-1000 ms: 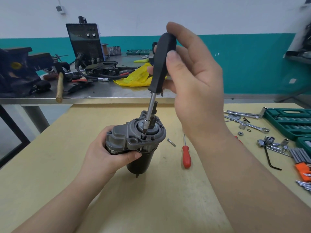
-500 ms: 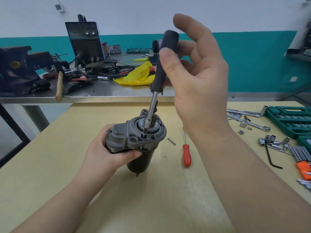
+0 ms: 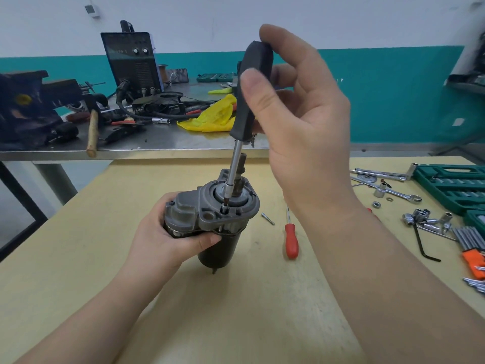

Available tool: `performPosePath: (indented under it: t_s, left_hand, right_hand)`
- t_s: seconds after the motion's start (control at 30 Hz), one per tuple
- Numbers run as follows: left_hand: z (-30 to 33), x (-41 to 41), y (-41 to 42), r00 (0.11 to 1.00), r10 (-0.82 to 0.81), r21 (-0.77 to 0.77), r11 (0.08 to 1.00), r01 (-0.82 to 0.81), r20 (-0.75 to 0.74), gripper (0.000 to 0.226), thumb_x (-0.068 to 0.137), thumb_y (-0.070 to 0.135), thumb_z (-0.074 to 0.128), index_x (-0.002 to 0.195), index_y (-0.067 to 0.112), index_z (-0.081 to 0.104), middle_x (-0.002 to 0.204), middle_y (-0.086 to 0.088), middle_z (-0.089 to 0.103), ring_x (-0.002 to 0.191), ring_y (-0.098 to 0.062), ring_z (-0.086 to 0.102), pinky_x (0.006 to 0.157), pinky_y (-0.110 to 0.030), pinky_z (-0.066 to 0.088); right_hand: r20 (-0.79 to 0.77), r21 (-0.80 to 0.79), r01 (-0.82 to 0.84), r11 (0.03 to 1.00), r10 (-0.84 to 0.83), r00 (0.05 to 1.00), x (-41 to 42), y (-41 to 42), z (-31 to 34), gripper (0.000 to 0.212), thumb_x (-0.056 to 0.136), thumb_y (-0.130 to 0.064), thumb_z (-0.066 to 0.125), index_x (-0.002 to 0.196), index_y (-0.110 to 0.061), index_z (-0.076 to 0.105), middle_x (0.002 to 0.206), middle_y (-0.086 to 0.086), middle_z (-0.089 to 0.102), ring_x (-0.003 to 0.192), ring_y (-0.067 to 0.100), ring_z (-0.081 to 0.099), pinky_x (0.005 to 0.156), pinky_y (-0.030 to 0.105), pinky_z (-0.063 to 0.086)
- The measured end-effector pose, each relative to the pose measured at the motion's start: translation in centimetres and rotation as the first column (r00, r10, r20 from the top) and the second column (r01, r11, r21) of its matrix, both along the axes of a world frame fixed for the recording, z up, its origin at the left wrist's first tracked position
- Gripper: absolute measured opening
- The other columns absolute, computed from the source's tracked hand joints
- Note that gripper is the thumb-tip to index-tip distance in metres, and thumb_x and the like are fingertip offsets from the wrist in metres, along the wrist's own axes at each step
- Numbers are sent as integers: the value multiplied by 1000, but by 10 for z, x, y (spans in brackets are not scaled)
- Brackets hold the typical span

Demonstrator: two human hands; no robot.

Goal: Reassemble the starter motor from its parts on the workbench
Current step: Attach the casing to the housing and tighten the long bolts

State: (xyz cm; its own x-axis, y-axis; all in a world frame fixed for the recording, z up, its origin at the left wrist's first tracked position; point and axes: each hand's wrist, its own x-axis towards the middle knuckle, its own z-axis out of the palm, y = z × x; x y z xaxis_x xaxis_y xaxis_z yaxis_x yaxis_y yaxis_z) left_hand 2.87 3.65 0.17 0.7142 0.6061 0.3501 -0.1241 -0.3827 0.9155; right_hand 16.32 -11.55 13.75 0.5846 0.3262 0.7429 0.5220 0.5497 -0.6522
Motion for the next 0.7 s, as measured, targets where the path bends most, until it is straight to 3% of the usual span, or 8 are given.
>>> performPosePath:
  t_s: [0.13, 0.27, 0.33, 0.43, 0.5, 0.6, 0.7]
  left_hand:
    - [-1, 0, 0, 1000, 3, -10, 1000, -3, -1, 69, 47, 41, 97, 111, 50, 72, 115, 10, 80, 105, -8, 77, 86, -36, 58]
    - [-1, 1, -1, 1000, -1, -17, 1000, 1, 3, 68, 47, 40, 97, 109, 51, 73, 114, 9, 81, 104, -9, 77, 87, -38, 58]
    - [-1, 1, 0, 1000, 0, -16, 1000, 0, 6, 68, 47, 40, 97, 109, 51, 73, 114, 9, 81, 104, -9, 77, 87, -37, 58]
    - [-1, 1, 1, 1000, -1, -24, 1000, 2, 8, 68, 47, 40, 98, 110, 49, 73, 115, 8, 81, 104, -10, 77, 87, -38, 58]
    - [-2, 0, 1, 1000, -2, -22, 1000, 2, 5, 68, 48, 39, 98, 111, 48, 73, 114, 8, 81, 104, -10, 77, 88, -40, 58]
    - [-3, 1, 2, 1000, -2, -22, 1000, 2, 5, 68, 48, 39, 98, 111, 48, 73, 114, 8, 81, 104, -11, 77, 87, -40, 58]
    - [-3, 1, 2, 1000, 3, -21, 1000, -3, 10, 69, 47, 40, 98, 110, 50, 73, 114, 9, 81, 103, -9, 77, 86, -38, 57]
  right_hand:
    - [-52, 0, -60, 998, 60, 997, 0, -2, -1, 31, 109, -8, 53, 139, -12, 57, 114, 11, 71, 101, 36, 74, 85, 54, 65]
    - [-15, -4, 32, 999, -32, 999, -2, -4, 1, 39, 101, -8, 70, 136, -16, 57, 103, 10, 70, 82, 31, 74, 68, 40, 66]
    - [11, -15, 68, 998, -68, 998, -2, -3, 2, 39, 99, -14, 74, 135, -18, 60, 98, 9, 70, 83, 30, 73, 71, 47, 66]
    - [-37, 4, -30, 1000, 30, 999, -2, -3, 1, 30, 105, -13, 63, 135, -15, 61, 101, 6, 71, 94, 31, 74, 80, 56, 65]
    - [-62, 3, -59, 998, 59, 996, -2, -4, 0, 31, 108, -8, 57, 138, -11, 59, 107, 12, 72, 96, 38, 74, 79, 53, 66]
    - [-4, -14, 28, 1000, -28, 1000, -2, -4, 1, 36, 102, -7, 67, 136, -16, 58, 104, 14, 69, 83, 30, 74, 68, 38, 67]
    - [23, -7, 69, 998, -69, 997, -3, -3, 2, 36, 99, -14, 73, 133, -18, 61, 100, 18, 67, 86, 31, 72, 71, 42, 67]
